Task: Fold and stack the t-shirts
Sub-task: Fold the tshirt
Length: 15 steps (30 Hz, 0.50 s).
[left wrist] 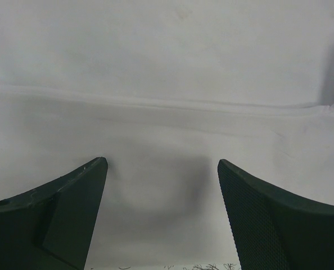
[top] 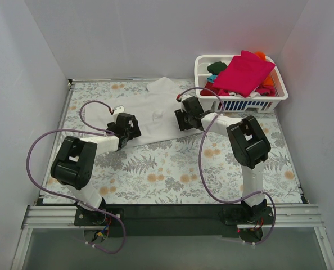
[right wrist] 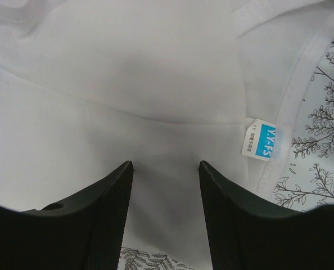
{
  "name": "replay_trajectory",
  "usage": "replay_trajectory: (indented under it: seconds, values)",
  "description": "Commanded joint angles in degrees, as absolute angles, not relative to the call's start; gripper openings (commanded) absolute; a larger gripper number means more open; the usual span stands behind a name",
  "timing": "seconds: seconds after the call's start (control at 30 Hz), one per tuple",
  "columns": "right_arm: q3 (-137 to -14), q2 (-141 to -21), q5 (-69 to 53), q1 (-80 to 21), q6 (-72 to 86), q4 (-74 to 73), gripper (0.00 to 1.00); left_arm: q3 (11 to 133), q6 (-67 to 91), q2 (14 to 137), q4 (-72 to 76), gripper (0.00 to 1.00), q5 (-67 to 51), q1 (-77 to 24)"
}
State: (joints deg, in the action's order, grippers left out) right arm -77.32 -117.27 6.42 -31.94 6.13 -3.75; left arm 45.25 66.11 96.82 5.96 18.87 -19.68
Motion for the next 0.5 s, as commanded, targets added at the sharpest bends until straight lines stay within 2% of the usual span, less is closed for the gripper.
replay_trajectory:
  seconds: [0.0, 0.27, 0.47]
  values:
    - [-73.6, -115.8, 3.3, -32.2, 7.7, -5.8, 0.46, 43.3, 69.2, 95.8, 0.4, 0.73, 14.7, -19.9]
    - [-65.6, -112.8, 0.4, -32.5, 10.2, -9.4, 0.45, 40.3, 71.8, 92.3, -7.0, 0.74, 13.5, -19.8]
    - [-59.3, -107.2, 1.3, -33.0, 10.1, -11.4, 0.45, 37.8, 75.1, 88.4, -8.9, 0.74, 8.2, -19.8]
